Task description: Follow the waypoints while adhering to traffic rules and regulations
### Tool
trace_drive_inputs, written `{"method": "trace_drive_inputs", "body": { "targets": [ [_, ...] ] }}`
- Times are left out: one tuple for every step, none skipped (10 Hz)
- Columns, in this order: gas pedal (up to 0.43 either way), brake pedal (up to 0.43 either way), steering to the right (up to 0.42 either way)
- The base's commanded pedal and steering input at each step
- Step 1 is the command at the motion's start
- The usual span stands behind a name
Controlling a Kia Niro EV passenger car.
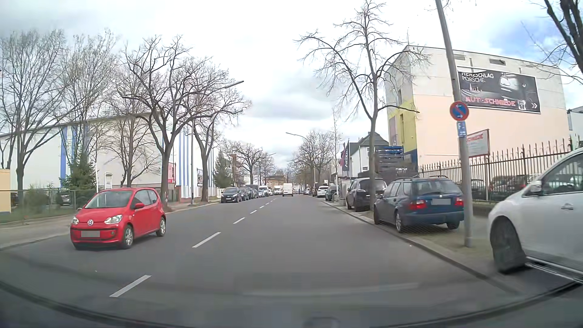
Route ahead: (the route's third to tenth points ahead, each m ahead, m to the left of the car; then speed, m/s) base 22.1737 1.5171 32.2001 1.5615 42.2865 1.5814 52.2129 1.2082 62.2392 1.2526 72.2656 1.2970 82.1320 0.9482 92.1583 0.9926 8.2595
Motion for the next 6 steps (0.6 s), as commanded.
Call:
{"method": "trace_drive_inputs", "body": {
  "targets": [
    [0.138,0.0,-0.003],
    [0.138,0.0,-0.003],
    [0.138,0.0,-0.004],
    [0.138,0.0,-0.004],
    [0.138,0.0,-0.004],
    [0.138,0.0,-0.005]
  ]
}}
